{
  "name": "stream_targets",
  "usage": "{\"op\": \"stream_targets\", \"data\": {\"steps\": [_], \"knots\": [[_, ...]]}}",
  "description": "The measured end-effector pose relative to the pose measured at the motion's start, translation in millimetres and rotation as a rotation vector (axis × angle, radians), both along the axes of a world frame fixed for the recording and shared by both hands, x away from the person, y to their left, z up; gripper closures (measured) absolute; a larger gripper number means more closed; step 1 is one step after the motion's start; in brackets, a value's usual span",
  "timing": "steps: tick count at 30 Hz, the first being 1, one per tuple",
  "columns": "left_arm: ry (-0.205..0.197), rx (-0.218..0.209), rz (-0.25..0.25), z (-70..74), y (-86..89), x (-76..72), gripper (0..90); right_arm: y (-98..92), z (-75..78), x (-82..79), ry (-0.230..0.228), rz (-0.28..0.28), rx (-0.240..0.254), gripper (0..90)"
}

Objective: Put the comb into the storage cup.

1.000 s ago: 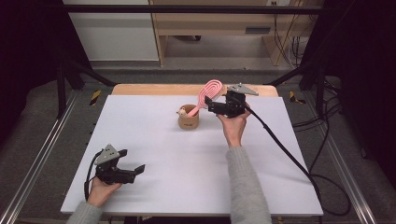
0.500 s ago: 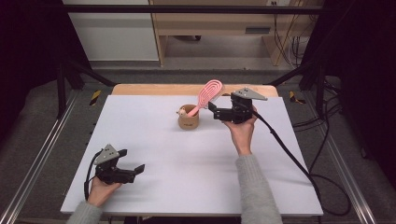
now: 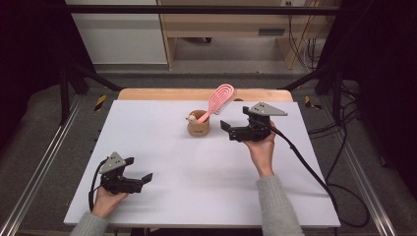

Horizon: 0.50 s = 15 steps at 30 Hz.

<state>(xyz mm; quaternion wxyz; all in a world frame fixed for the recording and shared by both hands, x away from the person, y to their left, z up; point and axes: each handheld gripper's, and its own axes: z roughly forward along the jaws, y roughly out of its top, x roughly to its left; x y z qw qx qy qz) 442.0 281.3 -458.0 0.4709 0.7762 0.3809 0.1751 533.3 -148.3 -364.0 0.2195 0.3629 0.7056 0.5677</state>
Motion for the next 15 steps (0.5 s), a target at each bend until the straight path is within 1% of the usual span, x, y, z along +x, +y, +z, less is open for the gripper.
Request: {"op": "stream_targets", "data": {"steps": [2,3,8,15], "knots": [[0.0,-0.001,0.0,0.1,-0.1,0.0,1.3,-1.3,-2.0,-4.9,-0.002,0.007,-0.003,0.1],[0.001,0.0,0.0,0.1,-0.1,0.0,1.3,-1.9,-3.8,-8.1,0.004,0.019,0.001,0.1],[0.0,0.0,0.0,0.1,-0.1,0.0,1.3,-4.9,-12.9,-19.9,0.002,0.055,-0.025,0.0],[-0.001,-0.001,-0.001,0.3,-0.5,-0.3,1.3,-12.8,-25.6,-35.3,0.02,0.091,-0.025,0.0]]}}
